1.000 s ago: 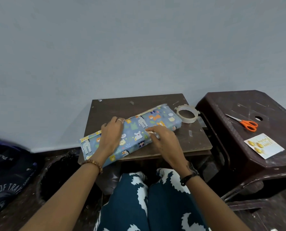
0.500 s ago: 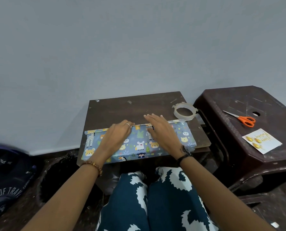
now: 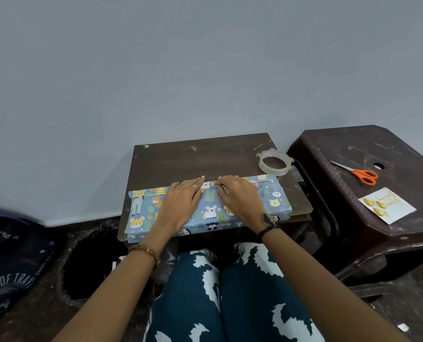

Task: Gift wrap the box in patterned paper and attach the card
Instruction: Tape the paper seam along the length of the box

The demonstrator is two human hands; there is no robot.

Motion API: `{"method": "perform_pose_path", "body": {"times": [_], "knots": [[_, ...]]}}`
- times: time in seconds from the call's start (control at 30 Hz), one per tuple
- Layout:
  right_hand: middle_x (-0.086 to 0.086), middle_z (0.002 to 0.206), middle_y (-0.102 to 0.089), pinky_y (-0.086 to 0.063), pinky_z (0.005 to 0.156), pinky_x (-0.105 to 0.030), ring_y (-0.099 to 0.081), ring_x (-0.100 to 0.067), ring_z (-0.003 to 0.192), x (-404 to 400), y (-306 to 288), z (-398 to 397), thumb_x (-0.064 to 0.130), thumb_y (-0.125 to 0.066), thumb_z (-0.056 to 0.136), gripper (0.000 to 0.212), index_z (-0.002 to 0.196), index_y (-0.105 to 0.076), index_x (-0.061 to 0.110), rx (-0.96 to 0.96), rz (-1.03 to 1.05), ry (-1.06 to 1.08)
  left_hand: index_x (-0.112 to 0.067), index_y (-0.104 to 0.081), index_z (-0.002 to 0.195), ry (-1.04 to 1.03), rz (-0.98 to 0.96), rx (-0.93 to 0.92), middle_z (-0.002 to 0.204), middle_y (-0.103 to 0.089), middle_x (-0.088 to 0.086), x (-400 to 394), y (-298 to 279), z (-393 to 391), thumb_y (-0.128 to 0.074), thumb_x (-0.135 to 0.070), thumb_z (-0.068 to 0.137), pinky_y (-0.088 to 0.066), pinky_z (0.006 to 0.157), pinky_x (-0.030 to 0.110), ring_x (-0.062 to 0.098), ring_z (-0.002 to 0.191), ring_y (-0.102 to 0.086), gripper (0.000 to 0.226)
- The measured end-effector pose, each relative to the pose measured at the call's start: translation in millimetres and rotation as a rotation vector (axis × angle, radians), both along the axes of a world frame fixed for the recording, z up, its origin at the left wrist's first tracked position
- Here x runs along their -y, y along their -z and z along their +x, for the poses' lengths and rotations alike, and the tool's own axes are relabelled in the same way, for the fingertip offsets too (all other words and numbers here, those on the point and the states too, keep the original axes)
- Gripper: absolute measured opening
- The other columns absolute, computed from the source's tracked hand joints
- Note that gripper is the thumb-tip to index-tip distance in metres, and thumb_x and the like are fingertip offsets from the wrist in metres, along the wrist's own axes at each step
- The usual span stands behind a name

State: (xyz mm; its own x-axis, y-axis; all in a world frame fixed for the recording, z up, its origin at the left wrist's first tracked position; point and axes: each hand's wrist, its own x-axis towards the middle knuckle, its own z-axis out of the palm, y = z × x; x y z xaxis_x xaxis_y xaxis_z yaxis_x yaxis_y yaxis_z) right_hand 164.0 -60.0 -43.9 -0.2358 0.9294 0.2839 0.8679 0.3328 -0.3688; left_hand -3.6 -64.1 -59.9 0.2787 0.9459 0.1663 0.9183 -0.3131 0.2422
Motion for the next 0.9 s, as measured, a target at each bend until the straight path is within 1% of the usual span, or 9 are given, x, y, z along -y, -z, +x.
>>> {"method": "perform_pose_path", "body": {"times": [0.17, 0.3, 0.37, 0.43, 0.5, 0.57, 0.73, 0.8, 0.9], "knots": [[-0.008, 0.141, -0.046, -0.022, 0.11, -0.03, -0.04, -0.022, 0.131, 18, -2, -1, 0.027, -0.038, 0.1, 0.039, 0.133, -0.046, 0.009, 0.078, -0.074, -0.103, -0.028, -0.028, 0.146, 0.026, -0.057, -0.052, 0.124, -0.058, -0.002, -11, -13, -4, -0.024, -0.057, 0.094, -0.04, 0.085, 0.034, 0.021, 0.109, -0.057, 0.059], [-0.008, 0.148, -0.037, -0.011, 0.116, -0.031, -0.032, -0.019, 0.138, 41, 5, 1, 0.052, -0.022, 0.092, 0.066, 0.14, -0.04, 0.01, 0.059, -0.061, -0.19, -0.021, -0.047, 0.13, 0.094, 0.096, -0.418, 0.114, -0.064, -0.002, -21, -22, 5, -0.045, -0.035, 0.096, -0.044, 0.071, 0.031, 0.019, 0.092, -0.066, 0.037], [-0.005, 0.152, -0.031, -0.006, 0.117, -0.034, -0.024, -0.016, 0.142, 40, 9, -1, 0.065, -0.013, 0.082, 0.084, 0.144, -0.033, 0.012, 0.156, -0.098, -0.222, -0.018, -0.064, 0.091, 0.155, 0.188, -0.626, 0.069, -0.067, -0.003, -21, -32, 9, -0.081, -0.026, 0.063, -0.039, 0.049, 0.021, 0.014, 0.052, -0.065, 0.034], [0.0, 0.155, -0.023, -0.002, 0.117, -0.035, -0.016, -0.013, 0.144, 36, 11, 0, 0.07, -0.02, 0.083, 0.084, 0.147, -0.026, 0.016, 0.213, -0.123, -0.22, -0.017, -0.067, 0.074, 0.157, 0.235, -0.661, 0.047, -0.057, -0.005, -24, -39, 9, -0.089, -0.017, 0.033, -0.031, 0.036, 0.016, 0.012, 0.033, -0.054, 0.046], [0.003, 0.155, -0.021, -0.001, 0.118, -0.036, -0.013, -0.011, 0.144, 30, 12, 2, 0.064, -0.036, 0.088, 0.076, 0.147, -0.025, 0.018, 0.163, -0.146, -0.215, -0.014, -0.066, 0.095, 0.132, 0.169, -0.689, 0.061, -0.065, -0.004, -20, -43, 10, -0.083, -0.017, 0.054, -0.037, 0.039, 0.02, 0.014, 0.047, -0.063, 0.045], [0.003, 0.155, -0.024, -0.001, 0.118, -0.037, -0.014, -0.011, 0.144, 28, 14, 3, 0.064, -0.038, 0.088, 0.075, 0.147, -0.026, 0.02, 0.106, -0.147, -0.223, -0.011, -0.048, 0.119, 0.088, 0.119, -0.618, 0.095, -0.068, 0.001, -13, -34, 17, -0.055, -0.012, 0.088, -0.039, 0.055, 0.029, 0.024, 0.082, -0.069, 0.031], [0.001, 0.149, -0.036, -0.005, 0.116, -0.034, -0.025, -0.012, 0.14, 28, 16, 2, 0.068, -0.037, 0.083, 0.079, 0.142, -0.037, 0.017, 0.01, -0.098, -0.218, -0.01, -0.045, 0.121, -0.059, 0.075, -0.311, 0.123, -0.059, 0.008, -3, -21, 26, -0.032, -0.014, 0.1, -0.043, 0.081, 0.032, 0.026, 0.11, -0.058, 0.026], [-0.001, 0.139, -0.046, -0.015, 0.113, -0.031, -0.037, -0.014, 0.131, 29, 18, 3, 0.068, -0.042, 0.08, 0.077, 0.135, -0.045, 0.014, -0.042, -0.074, -0.199, -0.008, -0.037, 0.139, -0.072, -0.059, -0.118, 0.147, -0.038, 0.008, 4, -18, 26, -0.029, -0.023, 0.102, -0.025, 0.108, 0.027, 0.019, 0.135, -0.035, 0.041], [-0.002, 0.115, -0.053, -0.034, 0.094, -0.027, -0.048, -0.017, 0.105, 29, 16, 3, 0.059, -0.061, 0.077, 0.063, 0.117, -0.053, 0.01, -0.17, -0.076, -0.166, -0.012, -0.025, 0.147, -0.061, -0.116, 0.023, 0.155, -0.02, 0.004, 12, -16, 23, -0.028, -0.03, 0.102, -0.005, 0.113, 0.023, 0.013, 0.143, -0.015, 0.048]]}}
